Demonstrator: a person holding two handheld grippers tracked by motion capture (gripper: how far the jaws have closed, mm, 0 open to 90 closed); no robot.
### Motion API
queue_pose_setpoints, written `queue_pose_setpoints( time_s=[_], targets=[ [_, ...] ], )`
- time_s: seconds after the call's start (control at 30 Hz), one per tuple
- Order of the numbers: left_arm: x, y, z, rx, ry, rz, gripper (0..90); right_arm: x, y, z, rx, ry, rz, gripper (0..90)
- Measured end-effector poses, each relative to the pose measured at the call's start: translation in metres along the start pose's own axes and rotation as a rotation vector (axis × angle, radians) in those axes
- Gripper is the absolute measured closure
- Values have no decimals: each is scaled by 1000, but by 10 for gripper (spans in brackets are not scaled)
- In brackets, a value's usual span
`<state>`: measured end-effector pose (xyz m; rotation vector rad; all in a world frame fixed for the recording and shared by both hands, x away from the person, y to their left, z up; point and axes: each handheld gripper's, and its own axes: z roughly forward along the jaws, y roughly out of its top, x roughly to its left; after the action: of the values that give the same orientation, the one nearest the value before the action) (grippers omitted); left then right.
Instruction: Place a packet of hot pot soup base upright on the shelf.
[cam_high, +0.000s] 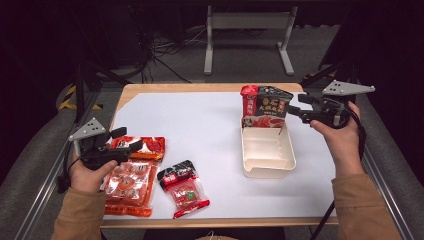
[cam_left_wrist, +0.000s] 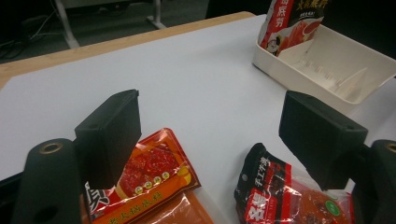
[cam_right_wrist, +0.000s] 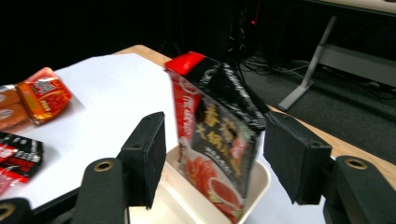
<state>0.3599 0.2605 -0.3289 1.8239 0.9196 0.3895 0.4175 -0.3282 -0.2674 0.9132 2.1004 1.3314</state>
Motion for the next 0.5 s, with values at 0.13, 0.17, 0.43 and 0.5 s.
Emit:
queue_pose_setpoints(
  time_s=[0.13,0.17,0.43,0.5],
  targets=[
    [4,-1,-3,0,13,2,213,16,-2,-4,-4,27,0,393],
    [6,-1,-3,1,15,0,212,19,-2,-5,-8,27,-4,393],
    [9,-2,-6,-2,18,-8,229,33,-13,-11,-50,62,31,405],
    [10,-3,-6,-4,21,-12,228,35,-18,-13,-61,67,46,403]
  ],
)
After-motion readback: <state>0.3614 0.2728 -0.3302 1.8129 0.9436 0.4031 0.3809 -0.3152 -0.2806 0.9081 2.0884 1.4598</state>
